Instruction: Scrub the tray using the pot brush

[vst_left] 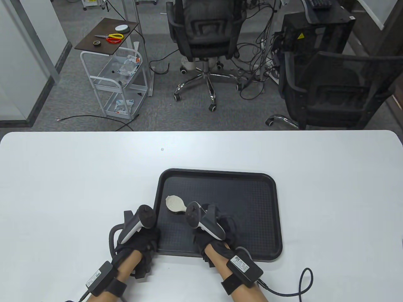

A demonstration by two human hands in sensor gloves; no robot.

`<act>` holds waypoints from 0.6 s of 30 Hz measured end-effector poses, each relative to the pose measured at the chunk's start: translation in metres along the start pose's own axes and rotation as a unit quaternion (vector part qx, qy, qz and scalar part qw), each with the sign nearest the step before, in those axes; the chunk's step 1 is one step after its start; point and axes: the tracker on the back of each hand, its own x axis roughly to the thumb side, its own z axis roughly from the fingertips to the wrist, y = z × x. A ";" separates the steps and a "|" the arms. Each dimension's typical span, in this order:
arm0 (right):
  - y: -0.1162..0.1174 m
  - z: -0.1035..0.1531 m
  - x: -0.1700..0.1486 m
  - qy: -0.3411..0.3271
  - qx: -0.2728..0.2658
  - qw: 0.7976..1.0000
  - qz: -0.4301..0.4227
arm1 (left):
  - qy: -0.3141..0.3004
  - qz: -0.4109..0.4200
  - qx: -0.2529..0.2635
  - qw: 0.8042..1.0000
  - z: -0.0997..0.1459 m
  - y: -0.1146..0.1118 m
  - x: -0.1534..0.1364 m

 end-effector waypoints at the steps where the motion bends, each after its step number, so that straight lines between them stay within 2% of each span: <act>1: -0.001 0.003 -0.013 0.009 0.004 1.000 -0.006 | 0.000 0.000 0.000 1.000 0.000 0.000 0.000; 12: -0.026 0.028 -0.164 0.153 0.009 0.988 -0.012 | 0.001 -0.002 0.001 1.000 0.000 0.000 0.000; 18: -0.037 0.036 -0.203 0.203 0.006 0.979 0.011 | 0.001 -0.001 0.001 1.000 0.000 0.000 0.000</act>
